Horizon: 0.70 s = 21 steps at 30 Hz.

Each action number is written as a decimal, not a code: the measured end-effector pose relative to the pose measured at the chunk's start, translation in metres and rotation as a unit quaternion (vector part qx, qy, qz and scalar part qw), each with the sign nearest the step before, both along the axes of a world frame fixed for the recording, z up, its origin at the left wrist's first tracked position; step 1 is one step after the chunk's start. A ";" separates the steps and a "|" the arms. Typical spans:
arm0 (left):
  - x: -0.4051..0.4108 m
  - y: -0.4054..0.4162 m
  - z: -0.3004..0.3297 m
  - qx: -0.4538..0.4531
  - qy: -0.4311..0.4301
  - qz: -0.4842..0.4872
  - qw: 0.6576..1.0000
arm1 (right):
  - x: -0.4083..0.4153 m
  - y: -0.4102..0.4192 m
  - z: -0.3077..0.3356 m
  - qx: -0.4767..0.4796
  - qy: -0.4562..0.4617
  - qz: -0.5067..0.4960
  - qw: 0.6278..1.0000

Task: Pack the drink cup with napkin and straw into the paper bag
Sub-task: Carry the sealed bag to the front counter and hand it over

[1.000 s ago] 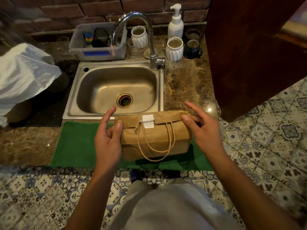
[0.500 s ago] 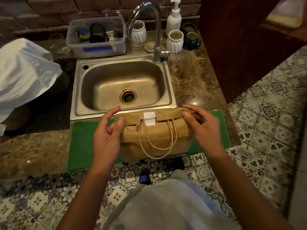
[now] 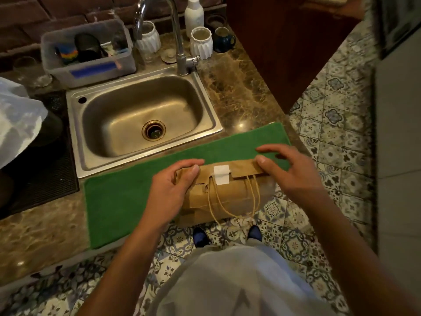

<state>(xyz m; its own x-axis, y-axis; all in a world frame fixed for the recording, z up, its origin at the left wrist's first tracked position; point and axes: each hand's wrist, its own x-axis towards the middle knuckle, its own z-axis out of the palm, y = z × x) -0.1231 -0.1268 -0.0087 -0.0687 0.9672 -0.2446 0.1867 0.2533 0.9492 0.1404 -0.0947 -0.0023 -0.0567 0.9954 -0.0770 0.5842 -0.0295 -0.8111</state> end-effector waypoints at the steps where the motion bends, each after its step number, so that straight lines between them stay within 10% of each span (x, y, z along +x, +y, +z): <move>1: 0.007 0.001 0.002 0.013 0.028 -0.033 0.999 | 0.005 -0.001 0.006 0.019 -0.054 0.039 0.998; 6: 0.049 0.004 0.013 0.089 0.100 -0.152 0.979 | 0.018 -0.009 0.011 -0.017 -0.172 0.175 0.969; 21: 0.221 0.012 0.038 0.091 0.021 -0.214 0.972 | 0.254 -0.099 -0.003 0.038 0.034 -0.014 0.999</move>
<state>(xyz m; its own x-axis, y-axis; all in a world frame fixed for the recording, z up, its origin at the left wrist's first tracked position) 0.0974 -0.1144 0.0293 0.3427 0.9366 -0.0723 0.2781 -0.0277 0.9601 0.3948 -0.1934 -0.0050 -0.0308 0.9995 0.0021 0.5272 0.0180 -0.8495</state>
